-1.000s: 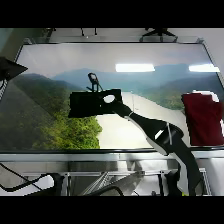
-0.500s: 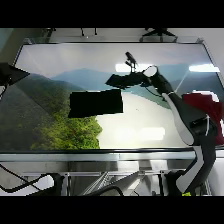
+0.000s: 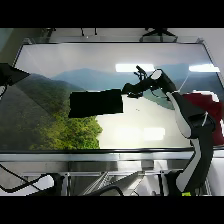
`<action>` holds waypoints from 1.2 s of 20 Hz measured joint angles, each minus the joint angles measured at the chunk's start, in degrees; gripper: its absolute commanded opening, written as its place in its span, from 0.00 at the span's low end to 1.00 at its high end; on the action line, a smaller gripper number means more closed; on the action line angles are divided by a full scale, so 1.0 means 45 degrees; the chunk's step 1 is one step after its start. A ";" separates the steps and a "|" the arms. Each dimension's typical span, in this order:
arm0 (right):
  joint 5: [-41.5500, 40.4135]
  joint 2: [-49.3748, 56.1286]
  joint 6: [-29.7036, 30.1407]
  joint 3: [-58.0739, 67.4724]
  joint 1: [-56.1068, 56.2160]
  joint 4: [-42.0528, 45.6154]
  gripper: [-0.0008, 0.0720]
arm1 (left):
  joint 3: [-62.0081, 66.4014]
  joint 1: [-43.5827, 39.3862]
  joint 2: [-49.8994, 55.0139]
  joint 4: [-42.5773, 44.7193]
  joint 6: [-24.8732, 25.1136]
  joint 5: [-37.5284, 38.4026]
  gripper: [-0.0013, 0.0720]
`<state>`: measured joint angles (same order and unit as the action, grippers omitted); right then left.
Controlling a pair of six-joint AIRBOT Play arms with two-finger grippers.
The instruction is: Fold the shirts.
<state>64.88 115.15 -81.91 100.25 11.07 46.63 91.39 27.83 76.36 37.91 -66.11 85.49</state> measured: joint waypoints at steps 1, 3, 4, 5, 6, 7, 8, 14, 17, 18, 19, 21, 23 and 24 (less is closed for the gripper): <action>-0.0005 0.0219 -0.0044 0.0000 0.0170 0.0029 0.84 | 0.0000 0.0000 0.0000 0.0010 0.0010 0.0000 0.03; -0.0058 0.0568 -0.0126 0.0010 0.0525 -0.0083 0.84 | 0.0000 0.0000 0.0000 0.0024 0.0049 0.0005 0.03; -0.0141 0.0699 -0.0126 0.0029 0.0695 -0.0257 0.83 | 0.0000 0.0000 0.0000 0.0024 0.0049 0.0005 0.03; -0.0155 0.0845 -0.0073 0.0029 0.0874 -0.0471 0.81 | 0.0000 0.0000 0.0000 0.0024 0.0058 0.0010 0.03; -0.0175 0.0952 0.0039 0.0029 0.1025 -0.0578 0.52 | 0.0000 0.0000 0.0000 0.0029 0.0092 0.0005 0.03; -0.0185 0.1054 0.0112 0.0019 0.1161 -0.0704 0.12 | 0.0000 0.0000 0.0000 0.0024 0.0097 0.0010 0.03; -0.0136 0.1166 0.0214 0.0000 0.1292 -0.0933 0.05 | 0.0000 0.0000 0.0000 0.0019 0.0112 0.0010 0.03; -0.0185 0.0058 0.0782 0.0792 0.1054 -0.1851 0.04 | 0.0000 0.0000 0.0000 0.0005 0.0146 0.0010 0.03; -0.0763 -0.1379 0.0233 0.1588 0.0015 -0.1797 0.04 | -0.0005 0.0000 0.0000 0.0010 0.0146 0.0044 0.03; -0.1010 -0.1880 -0.0238 0.1807 -0.0423 -0.1545 0.04 | -0.0005 0.0000 0.0000 0.0010 0.0141 0.0063 0.03; -0.1171 -0.2390 -0.0845 0.1987 -0.0947 -0.1025 0.04 | -0.0005 0.0000 0.0000 0.0010 0.0141 0.0068 0.03; -0.1379 -0.3371 -0.2132 0.2215 -0.2040 0.0272 0.04 | -0.0005 0.0000 0.0000 0.0010 0.0141 0.0102 0.03; -0.1263 -0.4347 -0.3502 0.2336 -0.3298 0.1836 0.04 | -0.0005 0.0000 0.0000 0.0010 0.0136 0.0117 0.03; -0.1039 -0.4799 -0.4143 0.2370 -0.3997 0.2623 0.04 | -0.0005 0.0000 0.0000 0.0010 0.0136 0.0160 0.03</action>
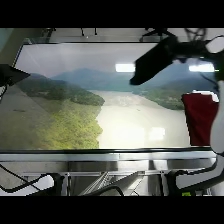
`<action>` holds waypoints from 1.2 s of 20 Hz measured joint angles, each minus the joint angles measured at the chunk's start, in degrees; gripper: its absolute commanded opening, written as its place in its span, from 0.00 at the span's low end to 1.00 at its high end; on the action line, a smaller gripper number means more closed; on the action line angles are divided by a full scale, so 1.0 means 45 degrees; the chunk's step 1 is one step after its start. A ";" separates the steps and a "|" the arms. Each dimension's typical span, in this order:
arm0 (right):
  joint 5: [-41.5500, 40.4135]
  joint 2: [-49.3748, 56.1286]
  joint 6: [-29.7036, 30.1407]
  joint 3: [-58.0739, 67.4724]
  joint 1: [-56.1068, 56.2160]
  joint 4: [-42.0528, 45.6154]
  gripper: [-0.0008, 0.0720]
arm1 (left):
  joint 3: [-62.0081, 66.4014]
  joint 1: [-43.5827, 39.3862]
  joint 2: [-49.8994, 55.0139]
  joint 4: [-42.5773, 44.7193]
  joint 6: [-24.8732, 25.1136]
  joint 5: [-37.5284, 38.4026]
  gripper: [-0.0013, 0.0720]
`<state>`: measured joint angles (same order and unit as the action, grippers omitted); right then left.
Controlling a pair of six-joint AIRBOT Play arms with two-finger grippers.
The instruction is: Fold the shirts.
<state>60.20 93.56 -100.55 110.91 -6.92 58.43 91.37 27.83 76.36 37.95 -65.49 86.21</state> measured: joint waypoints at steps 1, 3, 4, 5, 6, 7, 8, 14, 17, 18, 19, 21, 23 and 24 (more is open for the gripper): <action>0.0214 -0.0398 -0.0573 0.0024 -0.0680 0.0661 0.04 | 0.0000 0.0000 0.0000 -0.0005 -0.0005 0.0034 0.03; 0.1054 -0.1103 -0.1642 0.0063 -0.2200 0.1938 0.04 | 0.0000 0.0000 0.0000 0.0000 -0.0005 0.0049 0.03; 0.1690 -0.1326 -0.2016 0.0044 -0.2875 0.2467 0.04 | 0.0000 0.0000 0.0000 0.0000 -0.0010 0.0053 0.03; 0.2516 -0.1520 -0.2307 -0.0044 -0.3521 0.3045 0.04 | 0.0000 0.0000 0.0000 0.0000 -0.0034 0.0087 0.03; 0.3298 -0.1700 -0.2511 -0.0209 -0.4007 0.3614 0.04 | 0.0000 0.0000 0.0000 0.0000 -0.0049 0.0087 0.03; 0.4099 -0.1928 -0.2739 -0.0486 -0.4410 0.4308 0.04 | 0.0000 0.0000 0.0000 0.0000 -0.0049 0.0087 0.03; 0.4697 -0.2171 -0.2866 -0.0826 -0.4677 0.4964 0.04 | 0.0000 0.0000 0.0000 0.0000 -0.0049 0.0087 0.03; 0.6664 -0.3619 -0.3123 -0.4085 -0.5406 0.7485 0.04 | 0.0000 0.0000 0.0000 -0.0005 -0.0044 0.0486 0.03; 0.6955 -0.3963 -0.3162 -0.6086 -0.5566 0.8684 0.05 | 0.0000 0.0000 0.0000 -0.0005 -0.0039 0.0826 0.03; 0.7033 -0.4022 -0.3191 -0.6688 -0.5595 0.9185 0.05 | 0.0000 0.0000 0.0000 -0.0005 -0.0044 0.0923 0.03; 0.7087 -0.4065 -0.3288 -0.7257 -0.5639 0.9651 0.05 | 0.0000 0.0000 0.0000 -0.0005 -0.0044 0.0991 0.03; 0.7082 -0.4095 -0.3478 -0.8310 -0.5736 1.0312 0.05 | 0.0000 0.0000 0.0000 -0.0005 -0.0039 0.1059 0.03; 0.7067 -0.4022 -0.3565 -0.8884 -0.5780 1.0686 0.05 | 0.0000 0.0000 0.0000 -0.0010 -0.0039 0.1069 0.03; 0.7038 -0.3988 -0.3565 -0.9058 -0.5799 1.0792 0.11 | 0.0000 0.0000 0.0000 -0.0015 -0.0039 0.1069 0.03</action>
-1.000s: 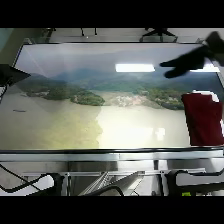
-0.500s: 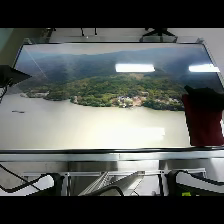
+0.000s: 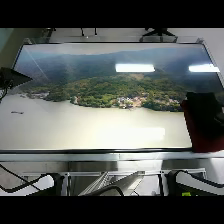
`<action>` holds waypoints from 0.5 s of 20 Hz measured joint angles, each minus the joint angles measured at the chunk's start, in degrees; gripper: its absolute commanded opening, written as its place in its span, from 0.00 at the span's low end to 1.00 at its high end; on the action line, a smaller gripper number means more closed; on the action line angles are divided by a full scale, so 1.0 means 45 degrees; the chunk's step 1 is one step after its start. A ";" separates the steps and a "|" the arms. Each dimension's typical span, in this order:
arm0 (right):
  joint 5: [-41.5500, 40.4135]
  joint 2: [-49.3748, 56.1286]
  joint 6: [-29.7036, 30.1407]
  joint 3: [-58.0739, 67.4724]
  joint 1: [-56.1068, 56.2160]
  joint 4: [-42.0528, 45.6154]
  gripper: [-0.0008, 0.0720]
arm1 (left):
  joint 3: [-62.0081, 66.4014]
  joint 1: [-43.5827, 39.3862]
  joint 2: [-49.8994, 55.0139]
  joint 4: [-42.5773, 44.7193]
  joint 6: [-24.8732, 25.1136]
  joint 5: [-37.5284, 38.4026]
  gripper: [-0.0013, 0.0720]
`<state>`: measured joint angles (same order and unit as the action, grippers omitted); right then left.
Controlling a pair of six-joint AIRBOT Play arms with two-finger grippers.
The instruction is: Fold the shirts.
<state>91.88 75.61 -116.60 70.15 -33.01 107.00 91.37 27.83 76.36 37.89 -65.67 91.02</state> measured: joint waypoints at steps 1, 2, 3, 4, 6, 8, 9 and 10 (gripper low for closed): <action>-0.0024 0.0024 0.0005 -0.0102 -0.0010 0.0087 0.43 | 0.0000 0.0000 0.0000 0.0000 0.0000 -0.0010 0.03; -0.0005 0.0039 0.0039 -0.0170 -0.0015 0.0189 0.89 | 0.0000 0.0000 0.0000 0.0000 0.0000 -0.0024 0.03; -0.0015 0.0049 0.0117 -0.0204 -0.0019 0.0233 0.97 | 0.0000 0.0000 0.0000 0.0000 0.0000 -0.0024 0.03; -0.0024 0.0058 0.0204 -0.0228 -0.0019 0.0257 0.97 | 0.0000 0.0000 0.0000 0.0000 0.0005 -0.0034 0.03; -0.0049 0.0068 0.0466 -0.0262 -0.0019 0.0243 0.97 | 0.0000 0.0000 0.0000 -0.0005 0.0005 -0.0087 0.03; -0.0044 0.0073 0.0612 -0.0253 -0.0005 0.0175 0.97 | 0.0000 0.0000 0.0000 -0.0005 0.0005 -0.0112 0.03; -0.0034 0.0073 0.0719 -0.0209 0.0010 -0.0029 0.97 | 0.0000 0.0000 0.0000 -0.0010 0.0005 -0.0136 0.03; -0.0015 0.0063 0.0787 -0.0141 0.0053 -0.0321 0.97 | 0.0000 0.0000 0.0000 -0.0010 0.0005 -0.0146 0.03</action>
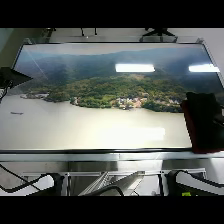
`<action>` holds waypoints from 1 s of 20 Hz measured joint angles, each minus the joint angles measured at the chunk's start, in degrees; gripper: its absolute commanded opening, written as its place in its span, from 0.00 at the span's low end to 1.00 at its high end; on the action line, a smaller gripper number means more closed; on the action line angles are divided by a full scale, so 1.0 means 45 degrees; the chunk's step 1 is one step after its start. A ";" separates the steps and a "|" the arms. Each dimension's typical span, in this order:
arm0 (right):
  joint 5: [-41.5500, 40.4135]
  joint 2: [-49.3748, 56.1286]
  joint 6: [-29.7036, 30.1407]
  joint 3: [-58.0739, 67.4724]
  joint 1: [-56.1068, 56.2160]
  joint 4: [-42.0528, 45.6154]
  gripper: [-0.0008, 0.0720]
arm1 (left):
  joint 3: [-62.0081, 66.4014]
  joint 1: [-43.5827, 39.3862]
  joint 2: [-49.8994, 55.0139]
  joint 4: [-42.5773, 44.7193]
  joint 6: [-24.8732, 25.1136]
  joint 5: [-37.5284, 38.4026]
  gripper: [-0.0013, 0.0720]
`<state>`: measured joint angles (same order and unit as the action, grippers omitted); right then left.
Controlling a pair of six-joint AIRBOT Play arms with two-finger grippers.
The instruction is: Fold the shirts.
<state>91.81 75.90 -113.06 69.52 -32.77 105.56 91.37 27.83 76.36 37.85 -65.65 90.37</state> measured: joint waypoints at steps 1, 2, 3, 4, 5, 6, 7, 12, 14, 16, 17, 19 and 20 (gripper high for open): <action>-0.0044 -0.0015 0.0044 0.0073 0.0068 -0.0369 0.97 | 0.0000 0.0000 0.0000 0.0000 0.0000 -0.0029 0.03; -0.0165 -0.0034 0.0121 0.0141 0.0180 -0.0801 0.97 | 0.0000 0.0000 0.0000 -0.0005 -0.0005 -0.0024 0.03; -0.0389 -0.0078 0.0287 0.0189 0.0340 -0.1326 0.97 | 0.0000 0.0000 -0.0005 -0.0005 -0.0019 -0.0024 0.03; -0.0588 -0.0126 0.0476 0.0233 0.0563 -0.1928 0.97 | 0.0000 0.0000 -0.0029 -0.0005 -0.0063 -0.0019 0.03; -0.0724 -0.0175 0.0709 0.0253 0.0826 -0.2487 0.97 | 0.0000 0.0000 -0.0078 -0.0005 -0.0073 -0.0015 0.03; -0.0821 -0.0214 0.0933 0.0267 0.1171 -0.2987 0.97 | 0.0000 -0.0019 -0.0141 -0.0005 -0.0131 -0.0015 0.03; -0.0913 -0.0238 0.1151 0.0277 0.1540 -0.3410 0.97 | -0.0005 -0.0073 -0.0233 0.0000 -0.0160 -0.0024 0.03; -0.1137 -0.0651 0.1710 -0.0112 0.4070 -0.4964 0.07 | -0.0578 -0.0704 -0.1239 0.0209 -0.0209 0.0053 0.03; -0.1394 -0.1175 0.1647 -0.0646 0.5085 -0.5202 0.07 | -0.1729 -0.1015 -0.2045 0.0282 -0.0209 -0.0078 0.03; -0.1734 -0.1987 0.1554 -0.1418 0.6042 -0.5338 0.07 | -0.3254 -0.1200 -0.2992 0.0306 -0.0204 -0.0180 0.03; -0.1938 -0.2429 0.1525 -0.1807 0.6421 -0.5377 0.07 | -0.4075 -0.1253 -0.3497 0.0350 -0.0204 -0.0214 0.03; -0.2322 -0.3313 0.1506 -0.2506 0.7004 -0.5435 0.07 | -0.5712 -0.1321 -0.4483 0.0379 -0.0199 -0.0287 0.03; -0.2448 -0.3701 0.1501 -0.2783 0.7189 -0.5455 0.07 | -0.6499 -0.1341 -0.4964 0.0384 -0.0204 -0.0335 0.03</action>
<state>80.79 59.24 -106.30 56.99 -0.43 81.01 62.13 21.80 54.02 39.57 -66.57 88.86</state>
